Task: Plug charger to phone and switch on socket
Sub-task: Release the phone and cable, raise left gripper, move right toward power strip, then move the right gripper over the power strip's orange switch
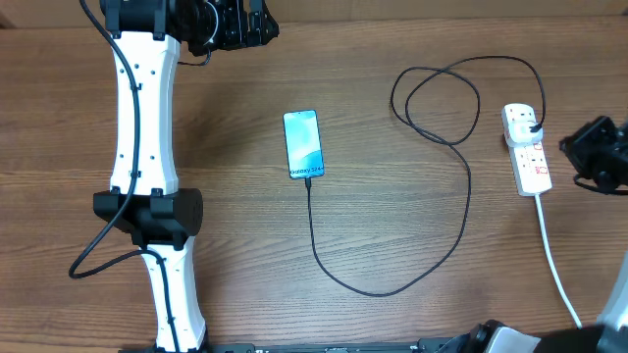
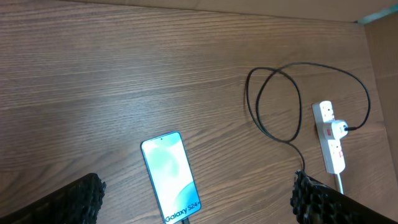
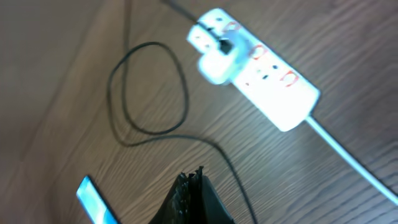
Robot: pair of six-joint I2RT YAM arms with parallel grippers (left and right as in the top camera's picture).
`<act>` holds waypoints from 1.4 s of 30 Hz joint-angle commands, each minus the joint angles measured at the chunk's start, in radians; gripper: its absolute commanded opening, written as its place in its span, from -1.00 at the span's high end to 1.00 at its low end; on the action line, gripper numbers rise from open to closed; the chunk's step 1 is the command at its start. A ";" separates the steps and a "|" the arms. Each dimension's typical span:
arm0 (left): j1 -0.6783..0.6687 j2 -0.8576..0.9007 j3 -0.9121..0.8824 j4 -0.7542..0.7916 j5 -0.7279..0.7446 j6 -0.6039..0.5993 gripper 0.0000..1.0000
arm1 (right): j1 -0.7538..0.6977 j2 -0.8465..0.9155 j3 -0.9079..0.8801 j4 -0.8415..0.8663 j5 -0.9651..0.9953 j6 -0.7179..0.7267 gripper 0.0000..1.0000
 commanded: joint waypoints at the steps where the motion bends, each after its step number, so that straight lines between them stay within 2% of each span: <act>1: 0.001 0.009 -0.002 -0.002 -0.012 0.016 -0.99 | -0.046 0.078 0.008 0.018 0.000 -0.013 0.92; 23: 0.001 0.009 -0.002 -0.002 -0.011 0.016 -0.99 | -0.056 0.397 0.008 0.192 0.071 -0.019 0.93; 42: 0.001 0.009 -0.002 -0.002 -0.012 0.016 -0.99 | -0.055 0.450 0.007 0.310 0.078 0.066 0.93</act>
